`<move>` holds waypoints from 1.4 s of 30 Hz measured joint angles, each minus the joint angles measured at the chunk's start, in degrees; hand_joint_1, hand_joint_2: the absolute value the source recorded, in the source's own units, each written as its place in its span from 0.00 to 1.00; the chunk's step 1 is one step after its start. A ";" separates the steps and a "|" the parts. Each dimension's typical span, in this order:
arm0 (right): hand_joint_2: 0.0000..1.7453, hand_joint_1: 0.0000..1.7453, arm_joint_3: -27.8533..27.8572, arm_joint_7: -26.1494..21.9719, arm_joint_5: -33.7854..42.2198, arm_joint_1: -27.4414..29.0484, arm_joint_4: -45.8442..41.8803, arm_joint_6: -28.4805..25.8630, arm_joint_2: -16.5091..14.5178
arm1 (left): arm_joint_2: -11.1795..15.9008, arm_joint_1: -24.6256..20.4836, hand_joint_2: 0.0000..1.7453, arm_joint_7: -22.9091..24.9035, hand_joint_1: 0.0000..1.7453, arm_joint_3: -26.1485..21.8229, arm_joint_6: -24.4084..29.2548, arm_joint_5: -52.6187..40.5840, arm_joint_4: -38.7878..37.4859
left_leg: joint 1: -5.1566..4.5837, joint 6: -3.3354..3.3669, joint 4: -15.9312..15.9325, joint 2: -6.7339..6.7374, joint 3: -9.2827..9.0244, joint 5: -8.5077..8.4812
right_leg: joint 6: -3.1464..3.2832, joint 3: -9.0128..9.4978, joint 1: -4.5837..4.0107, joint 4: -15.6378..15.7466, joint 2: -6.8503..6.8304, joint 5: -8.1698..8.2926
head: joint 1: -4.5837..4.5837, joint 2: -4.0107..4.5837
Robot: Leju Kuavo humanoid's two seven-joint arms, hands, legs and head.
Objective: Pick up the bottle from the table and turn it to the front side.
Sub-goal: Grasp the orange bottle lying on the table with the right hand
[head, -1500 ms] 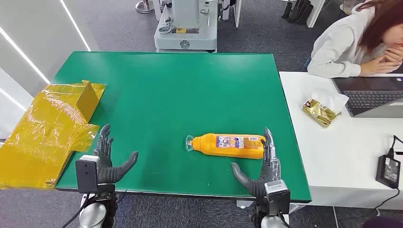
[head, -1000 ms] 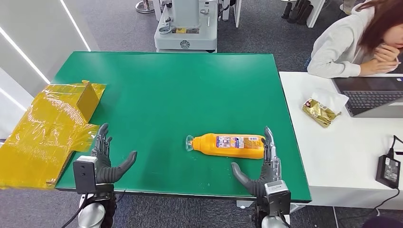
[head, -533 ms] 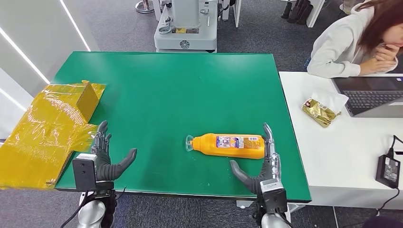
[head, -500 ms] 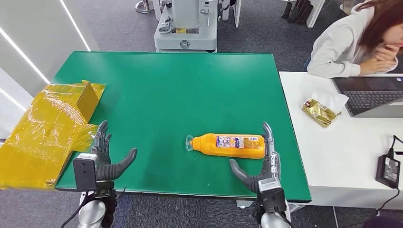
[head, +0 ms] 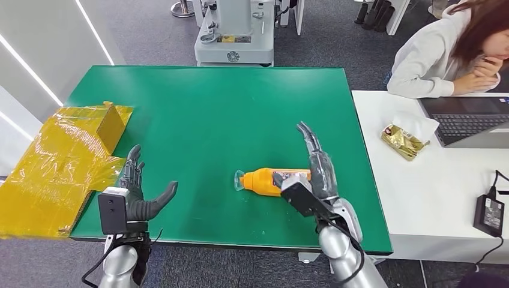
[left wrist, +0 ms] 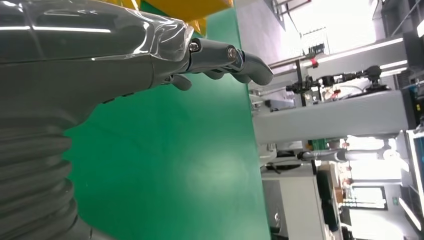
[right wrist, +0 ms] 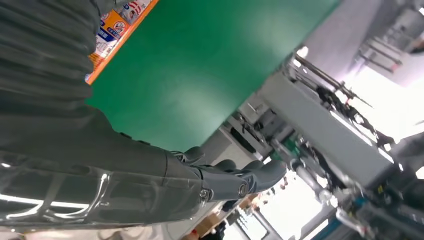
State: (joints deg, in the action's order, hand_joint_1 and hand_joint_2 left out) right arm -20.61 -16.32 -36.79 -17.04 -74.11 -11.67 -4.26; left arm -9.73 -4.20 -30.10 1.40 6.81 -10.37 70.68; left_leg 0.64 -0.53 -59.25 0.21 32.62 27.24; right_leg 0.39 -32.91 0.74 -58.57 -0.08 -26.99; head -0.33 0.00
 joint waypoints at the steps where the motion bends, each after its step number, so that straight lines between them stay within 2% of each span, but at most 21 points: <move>1: 1.00 0.00 -0.43 0.89 -0.56 -1.85 1.69 1.51 0.26 | 0.00 -0.48 1.00 -0.02 0.00 0.02 -0.21 -0.01 -0.52 | 0.00 0.01 0.00 0.00 0.01 -0.02 | -0.01 0.00 0.00 0.00 0.00 0.02 | -0.01 0.00; 8: 1.00 0.00 -3.53 3.57 -0.10 -10.89 12.47 9.55 1.88 | 0.06 -2.77 1.00 -0.08 0.00 0.10 -1.37 0.32 -3.51 | 0.00 -0.01 -0.02 -0.02 0.03 -0.07 | -0.01 -0.03 0.00 0.00 -0.01 0.10 | 0.00 0.00; 14: 1.00 0.00 -6.12 6.76 0.37 -15.15 17.36 14.90 4.40 | 0.19 -3.06 1.00 0.10 0.00 0.10 -2.97 1.66 -4.36 | -0.01 0.00 -0.03 -0.03 0.10 -0.07 | -0.02 -0.09 0.00 0.01 -0.02 0.11 | 0.00 0.00; 20: 1.00 0.00 -8.38 7.73 5.47 -18.32 20.32 22.94 8.50 | 0.44 -3.05 1.00 0.27 0.00 0.10 -4.37 3.07 -5.17 | -0.01 0.00 -0.07 -0.09 0.16 -0.07 | -0.04 -0.12 0.01 0.02 -0.07 0.12 | 0.00 0.00; 26: 1.00 0.00 -11.20 8.83 9.49 -16.92 20.14 24.73 13.72 | 0.73 -3.05 1.00 0.92 0.00 0.10 -5.62 5.18 -5.89 | -0.01 0.01 -0.09 -0.12 0.21 -0.06 | -0.05 -0.15 0.01 0.03 -0.10 0.12 | 0.00 0.00; 30: 1.00 0.00 -12.88 9.65 10.14 -15.15 19.44 25.06 16.55 | 0.89 -3.05 1.00 1.68 0.00 0.10 -6.47 6.45 -6.32 | -0.01 0.01 -0.09 -0.10 0.25 -0.06 | -0.05 -0.22 0.01 0.03 -0.08 0.12 | 0.00 0.00; 39: 1.00 0.01 -16.64 13.05 10.53 -13.12 16.23 29.42 23.10 | 1.28 -3.18 1.00 4.02 0.00 0.10 -9.03 9.33 -6.91 | -0.01 0.02 -0.11 -0.11 0.26 -0.06 | -0.06 -0.21 0.01 0.04 -0.09 0.13 | -0.01 0.00; 42: 1.00 0.76 -17.43 14.41 9.31 -11.62 15.68 28.42 24.54 | 1.35 -3.33 1.00 4.26 0.00 0.10 -9.23 9.56 -7.24 | -0.01 0.02 -0.13 -0.09 0.28 -0.06 | -0.07 -0.21 0.02 0.03 -0.07 0.15 | -0.01 0.00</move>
State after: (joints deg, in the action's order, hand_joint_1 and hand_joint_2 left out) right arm -38.04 -1.91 -27.47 -28.66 -58.43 16.75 20.29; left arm -8.38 -7.53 -25.84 1.51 -2.42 -0.81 63.43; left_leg 0.63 -0.51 -59.39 0.12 32.90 27.18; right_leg 0.31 -33.12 0.76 -58.54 -0.15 -26.84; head -0.34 0.00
